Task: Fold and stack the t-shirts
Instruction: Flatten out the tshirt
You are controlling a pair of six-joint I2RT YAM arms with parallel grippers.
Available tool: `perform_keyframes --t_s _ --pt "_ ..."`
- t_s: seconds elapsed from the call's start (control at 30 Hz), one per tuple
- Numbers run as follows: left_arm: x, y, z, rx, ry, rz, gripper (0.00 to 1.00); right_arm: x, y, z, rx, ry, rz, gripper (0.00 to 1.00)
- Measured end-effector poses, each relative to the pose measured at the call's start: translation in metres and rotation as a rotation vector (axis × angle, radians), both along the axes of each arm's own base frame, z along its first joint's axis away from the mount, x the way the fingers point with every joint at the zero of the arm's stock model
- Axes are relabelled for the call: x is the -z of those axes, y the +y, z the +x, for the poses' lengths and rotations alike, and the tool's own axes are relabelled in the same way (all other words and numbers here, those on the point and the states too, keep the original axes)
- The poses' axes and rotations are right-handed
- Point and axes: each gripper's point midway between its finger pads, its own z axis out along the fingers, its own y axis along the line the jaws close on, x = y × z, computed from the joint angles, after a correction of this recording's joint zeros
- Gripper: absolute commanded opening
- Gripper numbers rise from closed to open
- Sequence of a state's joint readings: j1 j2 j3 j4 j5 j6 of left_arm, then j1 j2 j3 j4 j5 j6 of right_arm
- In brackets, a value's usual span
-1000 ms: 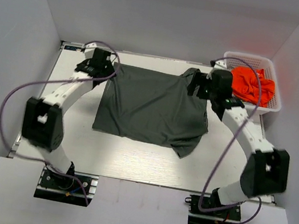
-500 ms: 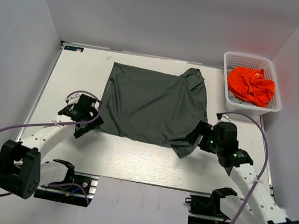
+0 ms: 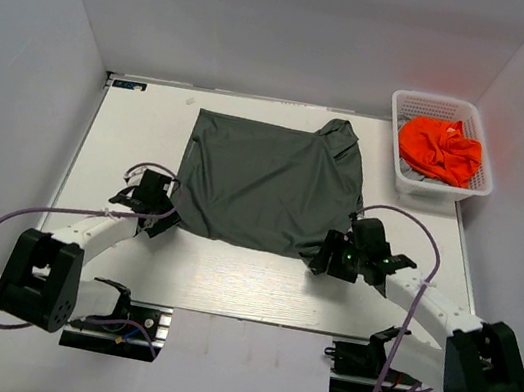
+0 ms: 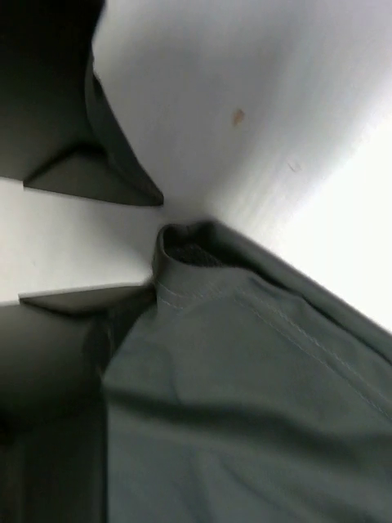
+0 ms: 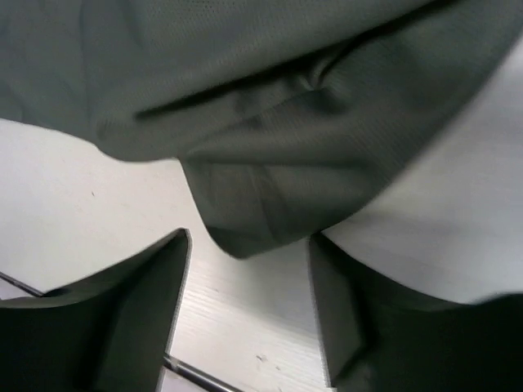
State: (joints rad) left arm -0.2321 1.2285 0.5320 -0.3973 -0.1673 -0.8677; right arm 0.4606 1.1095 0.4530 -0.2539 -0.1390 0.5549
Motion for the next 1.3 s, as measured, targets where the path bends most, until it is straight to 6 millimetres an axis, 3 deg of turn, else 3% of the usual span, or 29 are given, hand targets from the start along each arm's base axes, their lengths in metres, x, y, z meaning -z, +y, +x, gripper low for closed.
perform_keyframes --t_s 0.03,0.07,0.1,0.13,0.2,0.4,0.53,0.67,0.9,1.13,1.3 --pt "0.0 -0.002 0.004 0.007 -0.012 -0.005 0.44 0.001 0.003 0.004 0.0 -0.009 0.003 0.53" --pt "0.001 -0.004 0.008 0.014 -0.022 -0.012 0.41 0.004 0.006 0.005 0.0 -0.001 0.003 0.31" --pt "0.002 -0.007 0.012 0.026 -0.032 -0.019 0.33 0.007 0.007 0.006 0.005 0.005 0.0 0.24" --pt "0.002 -0.009 0.016 0.035 -0.046 -0.027 0.14 0.011 0.008 0.007 0.014 0.012 -0.005 0.16" --pt "0.005 -0.015 0.024 0.047 -0.061 -0.044 0.0 0.014 0.01 0.011 0.035 0.017 -0.004 0.0" --pt "0.002 -0.027 0.043 0.09 -0.093 -0.07 0.0 0.008 -0.002 0.023 0.101 -0.011 -0.073 0.0" --pt "-0.003 -0.026 0.038 0.099 -0.093 -0.068 0.0 -0.021 -0.006 0.034 0.115 -0.08 -0.087 0.0" --pt "-0.038 -0.029 0.036 0.119 -0.18 -0.091 0.0 -0.068 -0.003 0.048 0.113 -0.21 -0.046 0.0" --pt "-0.108 -0.03 0.034 0.135 -0.336 -0.116 0.0 -0.122 -0.021 0.05 0.17 -0.301 -0.083 0.0" --pt "-0.136 -0.023 0.026 0.111 -0.347 -0.096 0.0 -0.186 -0.053 0.048 0.288 -0.417 -0.142 0.0" --pt "-0.161 -0.02 0.02 0.1 -0.404 -0.103 0.0 -0.203 -0.067 0.044 0.328 -0.446 -0.175 0.0"
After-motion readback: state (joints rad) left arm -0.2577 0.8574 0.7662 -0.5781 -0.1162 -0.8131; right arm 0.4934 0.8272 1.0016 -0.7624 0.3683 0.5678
